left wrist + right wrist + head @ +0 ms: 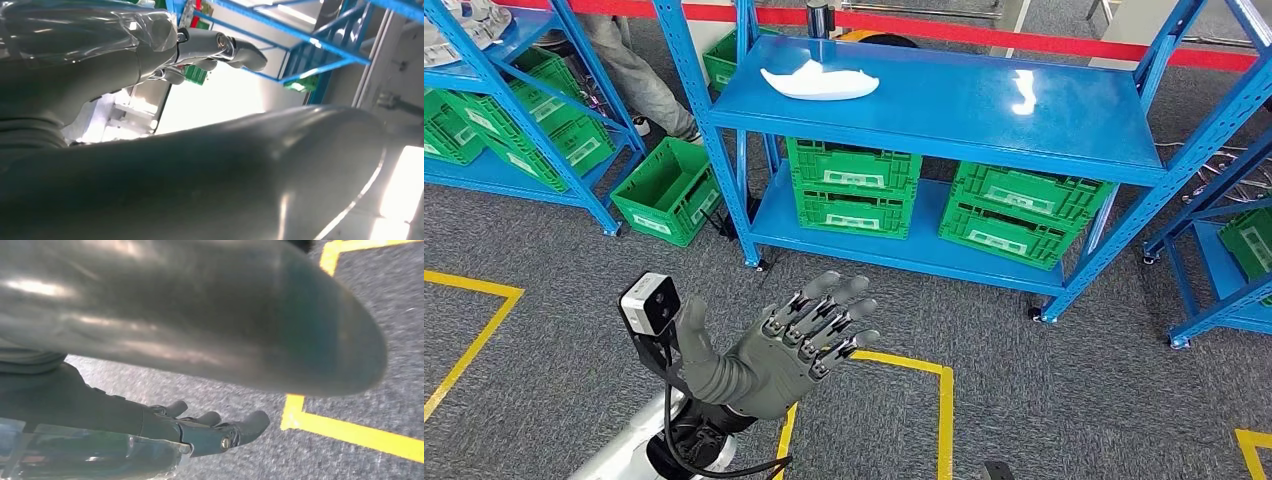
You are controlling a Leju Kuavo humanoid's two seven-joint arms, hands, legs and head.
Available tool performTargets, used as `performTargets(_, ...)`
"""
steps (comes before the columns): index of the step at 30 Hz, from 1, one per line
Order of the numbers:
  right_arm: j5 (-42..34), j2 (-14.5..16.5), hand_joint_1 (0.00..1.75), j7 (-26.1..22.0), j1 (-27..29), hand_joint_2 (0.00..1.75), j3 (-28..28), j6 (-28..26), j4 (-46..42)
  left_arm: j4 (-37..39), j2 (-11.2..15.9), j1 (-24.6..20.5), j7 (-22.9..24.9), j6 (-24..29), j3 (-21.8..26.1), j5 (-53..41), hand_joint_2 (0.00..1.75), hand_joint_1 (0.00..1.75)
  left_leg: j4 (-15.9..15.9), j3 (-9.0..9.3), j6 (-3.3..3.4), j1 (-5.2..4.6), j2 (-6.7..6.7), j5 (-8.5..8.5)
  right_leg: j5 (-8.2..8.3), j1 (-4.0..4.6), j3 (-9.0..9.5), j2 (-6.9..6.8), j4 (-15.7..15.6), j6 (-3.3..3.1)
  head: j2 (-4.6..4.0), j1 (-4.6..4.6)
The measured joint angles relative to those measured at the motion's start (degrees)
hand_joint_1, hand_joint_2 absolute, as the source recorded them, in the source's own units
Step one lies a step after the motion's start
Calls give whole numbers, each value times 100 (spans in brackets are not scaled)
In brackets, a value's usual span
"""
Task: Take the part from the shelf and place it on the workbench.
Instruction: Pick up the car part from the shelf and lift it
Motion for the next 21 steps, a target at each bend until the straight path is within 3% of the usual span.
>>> performTargets(1, 2, -7, 0, 13, 2, 0, 19, 3, 0, 8, 7, 29, -4, 15, 12, -21, 0, 0, 10, 54, -45, 27, -13, -49, 86, -28, -44, -2, -111, 67, 0, 0)
performTargets(3, 10, -8, 0, 34, -10, 0, 60, -3, -1, 16, 26, 74, -18, 45, 41, -75, 0, 0, 71, 157, -156, 80, -26, -177, 556, -103, 106, -32, -816, 262, 0, 5)
performTargets(4, 14, -3, 0, 50, -28, 0, 79, -9, -2, 17, 40, 97, -27, 56, 61, -103, 0, 0, 139, 186, -211, 95, -25, -257, 741, -123, 183, -63, -1142, 274, 0, 8)
performTargets(5, 17, 2, 0, 67, -50, 0, 93, -15, -2, 16, 55, 116, -35, 58, 81, -127, 0, 0, 199, 188, -262, 95, -20, -328, 879, -122, 241, -91, -1335, 233, 0, 6)
performTargets(7, 19, 14, 0, 107, -88, 0, 113, -23, -7, 11, 89, 159, -45, 56, 115, -171, 0, 0, 291, 179, -336, 96, -3, -430, 909, -89, 251, -110, -1366, 44, 0, -3)
performTargets(10, 25, 27, 0, 133, -135, 0, 134, -34, -21, -15, 120, 196, -45, 53, 178, -235, 0, 0, 563, 36, -396, 136, 22, -471, 905, -100, 311, -75, -1348, -48, 0, -12)
performTargets(12, 31, 32, 0, 146, -179, 0, 150, -40, -30, -36, 139, 209, -44, 55, 222, -277, 0, 0, 1193, -353, -453, 151, 23, -635, 864, -95, 359, -61, -1352, -104, 0, -15)
performTargets(14, 32, 47, 0, 170, -212, 0, 162, -44, -32, -43, 163, 244, -44, 58, 245, -296, 0, 0, 1849, -816, -496, 151, 23, -913, 823, -69, 388, -48, -1352, -158, 0, -17)
performTargets(15, 32, 60, 0, 180, -219, 0, 168, -47, -32, -43, 173, 267, -43, 59, 252, -298, 0, 0, 1984, -965, -492, 150, 23, -957, 806, -52, 403, -38, -1352, -173, 0, -17)
performTargets(16, 31, 74, 0, 188, -222, 0, 178, -54, -33, -45, 181, 286, -42, 58, 261, -299, 0, 0, 1925, -1015, -467, 145, 23, -877, 790, -31, 423, -27, -1353, -185, 0, -17)
performTargets(17, 29, 88, 0, 192, -224, 0, 187, -63, -34, -53, 188, 298, -40, 58, 270, -300, 0, 0, 1668, -958, -416, 134, 23, -681, 773, -7, 447, -15, -1355, -192, 0, -18)
performTargets(19, 20, 135, 0, 196, -230, 0, 203, -81, -44, -90, 198, 301, -33, 55, 294, -302, 0, 0, 918, -678, -253, 75, 34, -225, 743, 28, 493, 1, -1365, -199, 0, -8)
performTargets(21, 5, 175, 0, 197, -240, 0, 207, -92, -56, -131, 203, 295, -17, 52, 321, -307, 0, 0, 482, -503, -123, 3, 53, -54, 723, 21, 516, 7, -1390, -174, 0, 1)
